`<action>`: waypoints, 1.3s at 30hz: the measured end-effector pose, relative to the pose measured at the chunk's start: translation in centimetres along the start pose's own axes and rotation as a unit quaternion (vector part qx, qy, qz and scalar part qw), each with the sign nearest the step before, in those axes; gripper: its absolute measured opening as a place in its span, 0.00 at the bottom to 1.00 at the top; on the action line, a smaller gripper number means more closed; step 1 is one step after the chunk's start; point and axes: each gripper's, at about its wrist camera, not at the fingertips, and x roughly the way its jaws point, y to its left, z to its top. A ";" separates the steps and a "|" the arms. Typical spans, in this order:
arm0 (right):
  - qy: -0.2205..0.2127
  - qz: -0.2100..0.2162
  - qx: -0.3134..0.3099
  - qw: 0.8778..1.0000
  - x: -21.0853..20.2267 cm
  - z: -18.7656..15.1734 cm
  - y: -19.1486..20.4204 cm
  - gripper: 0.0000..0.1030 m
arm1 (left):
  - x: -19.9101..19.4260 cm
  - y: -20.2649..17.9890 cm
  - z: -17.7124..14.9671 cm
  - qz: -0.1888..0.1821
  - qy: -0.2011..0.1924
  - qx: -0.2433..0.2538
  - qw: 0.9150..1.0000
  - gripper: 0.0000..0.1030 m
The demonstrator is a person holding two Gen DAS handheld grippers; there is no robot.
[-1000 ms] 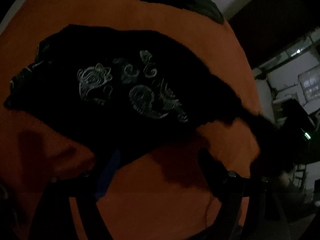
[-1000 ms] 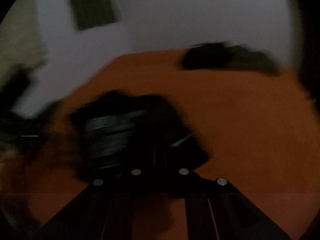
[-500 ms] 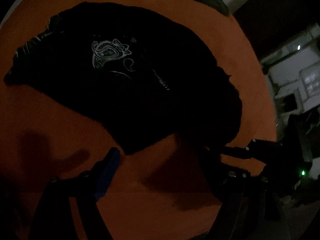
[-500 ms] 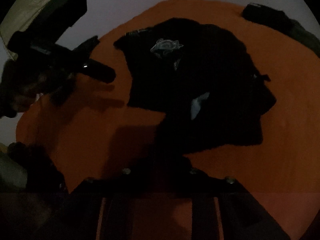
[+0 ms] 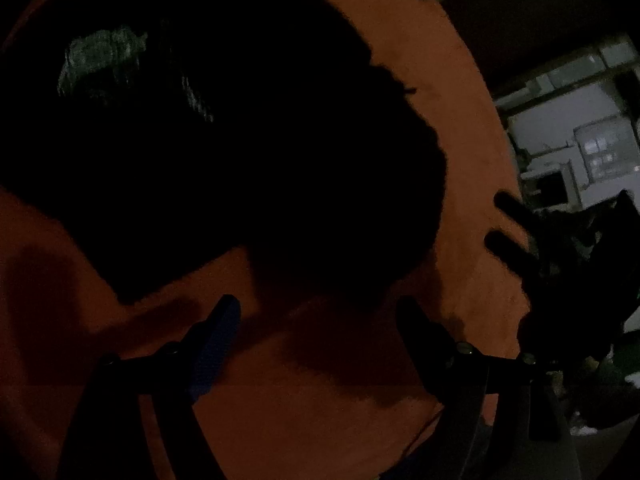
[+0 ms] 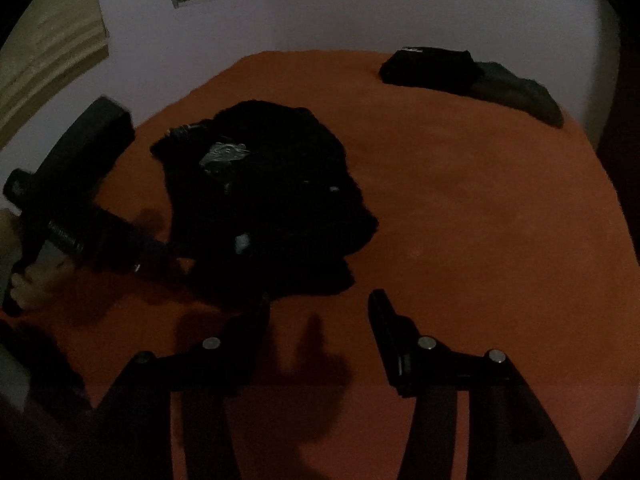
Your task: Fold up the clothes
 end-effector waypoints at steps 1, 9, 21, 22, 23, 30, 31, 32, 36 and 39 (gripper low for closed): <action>0.001 -0.001 -0.003 1.000 0.5 0.4 -0.4 0.49 | 0.5 0.1 0.3 -0.017 0.010 -0.008 1.000 0.78; -0.010 -0.031 0.005 0.999 3.5 5.6 -5.4 0.49 | 2.2 1.3 2.3 -0.071 0.024 -0.099 0.992 0.77; -0.012 -0.066 0.027 0.997 2.6 4.5 -6.7 0.49 | -1.3 2.1 0.4 -0.034 -0.113 -0.205 0.972 0.74; -0.010 -0.069 0.029 0.997 2.5 4.3 -6.8 0.49 | -1.3 2.2 0.3 -0.050 -0.108 -0.220 0.968 0.74; -0.010 -0.066 0.039 0.997 2.3 4.0 -7.1 0.49 | -1.4 2.3 0.1 -0.066 -0.104 -0.234 0.964 0.74; -0.006 -0.068 0.053 0.996 1.1 3.0 -7.0 0.49 | -1.8 2.0 2.3 -0.057 -0.051 -0.184 0.980 0.74; -0.005 -0.067 0.053 0.996 1.2 3.0 -7.0 0.49 | -2.1 2.5 2.2 -0.061 -0.052 -0.187 0.979 0.74; -0.003 -0.067 0.053 0.996 1.3 3.1 -6.9 0.49 | -2.1 2.8 2.3 -0.059 -0.049 -0.194 0.978 0.74; -0.002 -0.058 0.059 0.997 1.6 3.4 -6.7 0.49 | -2.2 4.2 1.7 -0.080 -0.049 -0.253 0.963 0.74; 0.000 -0.053 0.064 0.997 1.9 3.5 -6.7 0.49 | -2.5 4.7 2.0 -0.136 -0.056 -0.287 0.947 0.74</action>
